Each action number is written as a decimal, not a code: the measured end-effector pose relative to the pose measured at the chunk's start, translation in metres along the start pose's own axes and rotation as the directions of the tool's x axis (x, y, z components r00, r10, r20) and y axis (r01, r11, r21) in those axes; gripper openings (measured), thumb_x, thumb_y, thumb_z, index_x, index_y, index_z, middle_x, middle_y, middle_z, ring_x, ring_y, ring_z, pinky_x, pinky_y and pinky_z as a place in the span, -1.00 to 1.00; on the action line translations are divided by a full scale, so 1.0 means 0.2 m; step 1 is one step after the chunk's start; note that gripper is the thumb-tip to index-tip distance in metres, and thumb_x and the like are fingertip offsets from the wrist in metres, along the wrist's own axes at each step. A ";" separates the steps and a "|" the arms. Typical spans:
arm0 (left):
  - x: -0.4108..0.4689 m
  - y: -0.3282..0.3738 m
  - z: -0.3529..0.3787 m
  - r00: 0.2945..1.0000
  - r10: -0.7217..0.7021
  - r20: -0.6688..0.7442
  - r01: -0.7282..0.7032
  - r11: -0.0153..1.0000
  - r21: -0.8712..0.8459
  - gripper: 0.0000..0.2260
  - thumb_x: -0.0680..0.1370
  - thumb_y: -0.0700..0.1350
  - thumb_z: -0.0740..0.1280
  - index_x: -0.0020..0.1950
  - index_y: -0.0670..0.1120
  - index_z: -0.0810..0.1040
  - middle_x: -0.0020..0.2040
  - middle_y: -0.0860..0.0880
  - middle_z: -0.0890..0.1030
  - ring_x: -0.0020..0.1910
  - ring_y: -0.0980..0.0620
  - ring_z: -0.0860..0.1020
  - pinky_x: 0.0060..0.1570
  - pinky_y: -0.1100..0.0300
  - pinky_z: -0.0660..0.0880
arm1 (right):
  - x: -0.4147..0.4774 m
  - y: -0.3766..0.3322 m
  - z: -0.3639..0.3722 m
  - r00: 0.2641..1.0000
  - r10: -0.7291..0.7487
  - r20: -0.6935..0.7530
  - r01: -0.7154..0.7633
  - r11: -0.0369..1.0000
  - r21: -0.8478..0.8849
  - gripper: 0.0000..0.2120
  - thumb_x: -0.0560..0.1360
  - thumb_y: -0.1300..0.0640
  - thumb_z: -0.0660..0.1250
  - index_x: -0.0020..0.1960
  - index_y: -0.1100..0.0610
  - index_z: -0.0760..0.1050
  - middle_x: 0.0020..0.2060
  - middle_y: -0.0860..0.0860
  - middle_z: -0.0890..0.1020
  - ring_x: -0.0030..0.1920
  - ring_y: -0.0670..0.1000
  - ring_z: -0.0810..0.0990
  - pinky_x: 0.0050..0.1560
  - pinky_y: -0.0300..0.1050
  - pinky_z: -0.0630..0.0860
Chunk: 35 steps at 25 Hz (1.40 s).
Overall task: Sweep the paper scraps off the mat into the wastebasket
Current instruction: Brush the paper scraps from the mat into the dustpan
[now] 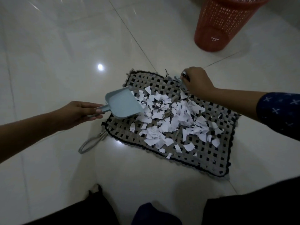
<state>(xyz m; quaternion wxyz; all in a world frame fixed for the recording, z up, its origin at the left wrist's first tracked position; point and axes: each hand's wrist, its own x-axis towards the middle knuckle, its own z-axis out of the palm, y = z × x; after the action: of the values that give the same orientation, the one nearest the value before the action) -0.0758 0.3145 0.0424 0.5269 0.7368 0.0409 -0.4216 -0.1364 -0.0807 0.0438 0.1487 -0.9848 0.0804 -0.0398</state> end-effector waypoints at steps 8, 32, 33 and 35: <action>-0.09 -0.15 -0.11 0.999 -0.024 -0.021 0.022 0.998 -0.063 -0.67 0.49 -0.32 0.27 -0.22 0.04 0.72 -0.17 0.04 0.72 -0.19 0.15 0.67 -0.24 0.42 0.54 | -0.06 -0.30 0.16 0.997 -0.049 0.051 0.042 0.992 0.119 -0.73 0.59 0.15 0.18 -0.24 0.24 0.41 -0.36 0.15 0.45 -0.33 0.07 0.39 -0.26 -0.11 0.27; -0.12 -0.28 -0.18 0.997 -0.046 0.068 0.054 0.991 -0.124 -0.34 -0.18 0.04 0.67 -0.10 -0.05 0.72 -0.09 -0.08 0.71 -0.16 0.06 0.68 -0.26 0.37 0.55 | 0.14 -0.31 -0.01 0.684 -0.496 0.535 0.485 0.857 0.174 -0.79 0.46 0.20 0.40 0.09 0.10 0.64 -0.08 0.06 0.73 -0.21 -0.09 0.67 -0.07 -0.15 0.60; -0.11 -0.28 -0.19 0.997 -0.044 0.066 0.052 0.990 -0.127 -0.34 -0.19 0.04 0.67 -0.10 -0.05 0.72 -0.09 -0.08 0.71 -0.16 0.05 0.68 -0.26 0.37 0.55 | 0.15 -0.31 -0.03 0.688 -0.484 0.541 0.469 0.865 0.179 -0.80 0.46 0.19 0.39 0.08 0.08 0.64 -0.10 0.04 0.73 -0.25 -0.17 0.64 -0.12 -0.30 0.56; -0.11 -0.30 -0.20 0.997 -0.044 0.064 0.052 0.989 -0.141 -0.34 -0.19 0.03 0.67 -0.11 -0.06 0.72 -0.09 -0.10 0.71 -0.16 0.04 0.68 -0.26 0.36 0.56 | 0.19 -0.34 -0.05 0.726 -0.483 0.489 0.441 0.873 0.208 -0.80 0.47 0.20 0.38 0.09 0.09 0.63 -0.12 0.03 0.72 -0.31 -0.20 0.61 -0.25 -0.45 0.44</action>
<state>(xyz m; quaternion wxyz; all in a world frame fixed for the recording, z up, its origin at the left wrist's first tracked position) -0.0970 0.3818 0.0174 0.5690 0.6829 0.0726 -0.4524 -0.0910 -0.0256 0.0748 0.1880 -0.9393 -0.2126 0.1928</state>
